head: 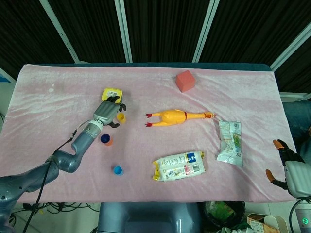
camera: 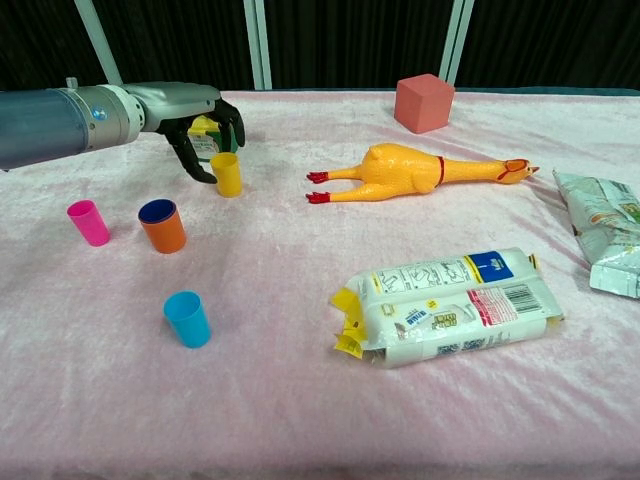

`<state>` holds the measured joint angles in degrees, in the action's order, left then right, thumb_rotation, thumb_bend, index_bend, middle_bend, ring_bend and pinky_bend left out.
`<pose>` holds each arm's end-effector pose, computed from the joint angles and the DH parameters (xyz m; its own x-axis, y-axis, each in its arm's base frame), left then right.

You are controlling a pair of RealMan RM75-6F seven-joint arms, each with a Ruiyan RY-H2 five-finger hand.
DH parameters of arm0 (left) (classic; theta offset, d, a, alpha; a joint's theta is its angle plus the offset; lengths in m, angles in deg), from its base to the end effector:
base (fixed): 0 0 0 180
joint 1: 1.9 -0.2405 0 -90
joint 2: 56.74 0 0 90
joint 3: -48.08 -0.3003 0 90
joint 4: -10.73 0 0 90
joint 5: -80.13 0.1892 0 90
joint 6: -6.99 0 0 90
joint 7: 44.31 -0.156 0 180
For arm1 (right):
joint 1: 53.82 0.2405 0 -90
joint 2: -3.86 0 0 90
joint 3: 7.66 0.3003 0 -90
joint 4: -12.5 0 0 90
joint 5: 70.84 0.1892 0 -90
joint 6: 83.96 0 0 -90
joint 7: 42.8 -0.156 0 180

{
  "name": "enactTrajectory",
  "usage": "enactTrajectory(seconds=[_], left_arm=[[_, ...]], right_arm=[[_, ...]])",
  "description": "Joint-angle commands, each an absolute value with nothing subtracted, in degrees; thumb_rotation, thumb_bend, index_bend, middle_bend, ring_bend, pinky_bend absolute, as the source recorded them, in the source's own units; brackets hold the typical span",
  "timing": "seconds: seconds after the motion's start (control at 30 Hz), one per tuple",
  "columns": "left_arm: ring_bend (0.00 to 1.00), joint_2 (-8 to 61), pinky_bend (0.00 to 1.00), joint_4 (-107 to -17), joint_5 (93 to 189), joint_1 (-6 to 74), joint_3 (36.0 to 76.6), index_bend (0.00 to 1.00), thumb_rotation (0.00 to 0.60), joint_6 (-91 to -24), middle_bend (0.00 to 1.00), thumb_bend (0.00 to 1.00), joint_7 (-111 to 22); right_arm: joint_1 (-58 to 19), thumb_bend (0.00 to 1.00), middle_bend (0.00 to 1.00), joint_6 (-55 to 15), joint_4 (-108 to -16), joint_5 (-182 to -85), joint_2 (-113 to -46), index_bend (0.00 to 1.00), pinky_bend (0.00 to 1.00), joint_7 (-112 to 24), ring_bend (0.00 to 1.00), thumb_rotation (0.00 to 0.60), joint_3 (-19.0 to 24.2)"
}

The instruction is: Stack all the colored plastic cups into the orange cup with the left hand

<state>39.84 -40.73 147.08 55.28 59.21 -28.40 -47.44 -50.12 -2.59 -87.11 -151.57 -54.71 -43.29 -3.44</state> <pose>-0.1649 0.4864 -0.0235 0.5687 0.2923 0.7689 0.8038 -0.3961 -0.4439 -0.3406 -0.1899 0.2190 0.3456 -0.0528 0.9369 -0.9328 0.0892 0.3491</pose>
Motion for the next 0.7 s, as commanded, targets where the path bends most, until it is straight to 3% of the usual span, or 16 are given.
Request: enactTrajectory(seconds=[0.03, 0.7], left_arm=[[0.06, 40.32, 0.12, -40.01, 147.27, 55.43, 59.09, 0.37, 0.6, -28.1, 0.41, 0.28, -47.2], [0.1, 41.49, 0.13, -37.52, 148.38, 55.48, 58.84, 0.5, 0.6, -28.66, 0.52, 0.34, -47.35]], right_arm=[[-50.15, 0.26, 0.06, -2.55, -87.15, -151.55, -54.7, 0.03, 0.21, -43.31, 0.16, 0.6, -3.44], [-50.19, 0.26, 0.06, -2.69, -87.47, -151.18, -54.61, 0.03, 0.21, -43.86, 0.16, 0.6, -3.36]])
